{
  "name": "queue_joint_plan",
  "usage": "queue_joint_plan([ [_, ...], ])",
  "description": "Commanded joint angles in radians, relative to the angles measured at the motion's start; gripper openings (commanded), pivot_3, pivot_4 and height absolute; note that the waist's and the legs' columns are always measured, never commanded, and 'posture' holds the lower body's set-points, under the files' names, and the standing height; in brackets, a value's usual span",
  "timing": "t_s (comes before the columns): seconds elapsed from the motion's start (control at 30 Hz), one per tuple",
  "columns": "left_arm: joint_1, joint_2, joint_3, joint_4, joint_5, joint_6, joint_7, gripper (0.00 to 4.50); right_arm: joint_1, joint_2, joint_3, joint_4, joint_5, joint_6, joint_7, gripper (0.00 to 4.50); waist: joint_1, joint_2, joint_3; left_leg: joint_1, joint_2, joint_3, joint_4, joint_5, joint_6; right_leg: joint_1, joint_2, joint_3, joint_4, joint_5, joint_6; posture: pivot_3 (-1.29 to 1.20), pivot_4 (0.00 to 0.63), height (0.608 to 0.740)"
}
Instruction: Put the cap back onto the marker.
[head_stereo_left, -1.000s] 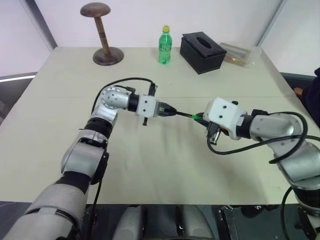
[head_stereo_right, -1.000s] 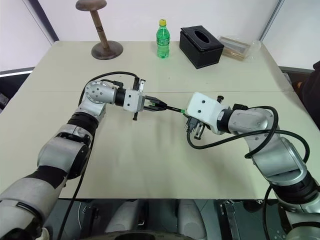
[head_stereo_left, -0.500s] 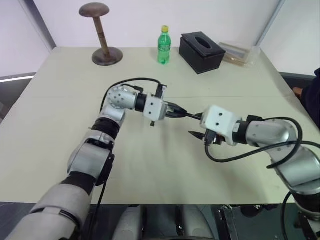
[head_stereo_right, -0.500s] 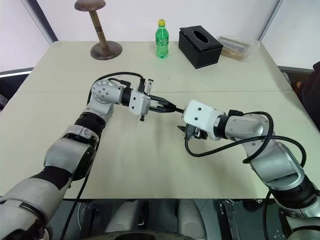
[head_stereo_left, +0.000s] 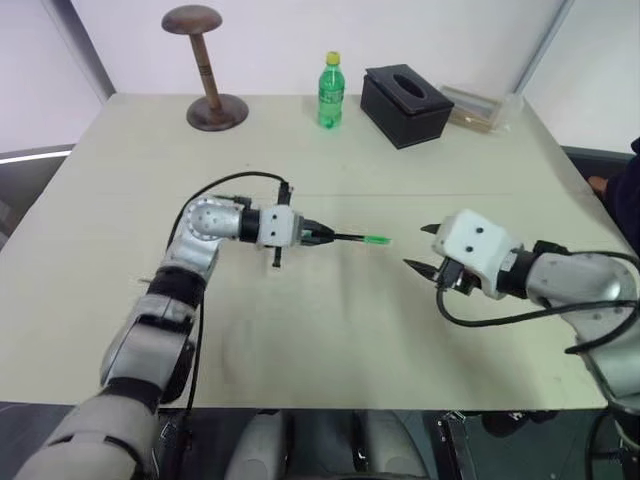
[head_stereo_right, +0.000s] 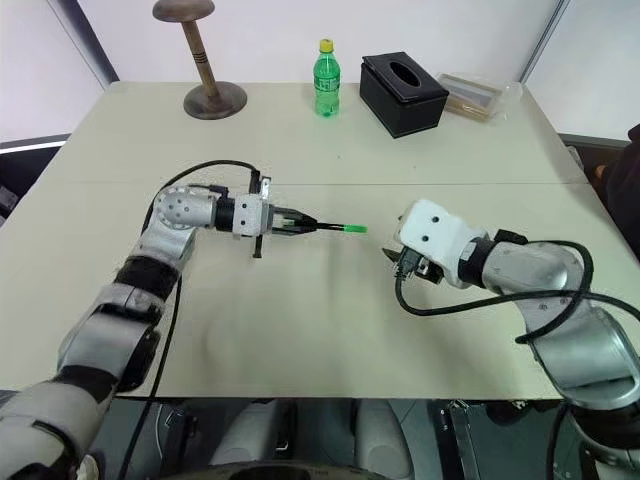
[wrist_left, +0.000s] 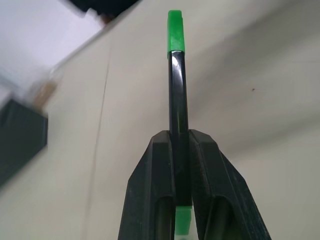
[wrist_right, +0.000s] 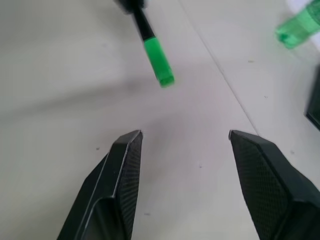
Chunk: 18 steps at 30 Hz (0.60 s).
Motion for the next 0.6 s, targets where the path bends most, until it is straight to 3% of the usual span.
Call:
queue_joint_plan([
  [0.03,0.077,0.034,0.036,-0.276,-0.024,0.29,0.092,0.0,0.053,0.03,-0.045,-0.078,0.012,0.025,-0.05,2.79,0.001,0.0,0.0,0.0,0.0,0.0,0.0,0.0,0.0,0.0,0.0,0.0,0.0,0.0,0.0,0.0,0.15,0.74],
  [0.2,0.268,0.045,0.102,-0.697,-0.029,0.823,0.308,0.0,0.162,0.11,-0.019,-0.154,0.01,0.064,-0.134,2.79,0.002,0.0,0.0,0.002,0.0,-0.001,0.0,0.0,0.0,0.002,0.0,0.0,0.001,0.0,0.0,0.0,0.15,0.74],
  [0.33,0.362,0.047,0.144,-0.877,-0.011,1.079,0.441,0.0,0.184,0.157,0.022,-0.178,0.013,0.084,-0.184,2.79,0.001,0.0,0.0,0.002,0.0,-0.001,0.0,0.0,0.0,0.002,0.0,0.0,0.002,0.0,0.0,0.0,0.15,0.74],
  [0.6,0.504,0.063,0.203,-0.994,-0.019,1.391,0.601,0.0,0.169,0.19,0.083,-0.175,0.03,0.103,-0.228,2.79,0.005,0.0,0.0,0.004,0.001,-0.001,0.0,0.0,-0.001,0.003,0.0,0.0,0.001,0.0,-0.001,0.0,0.15,0.74],
])
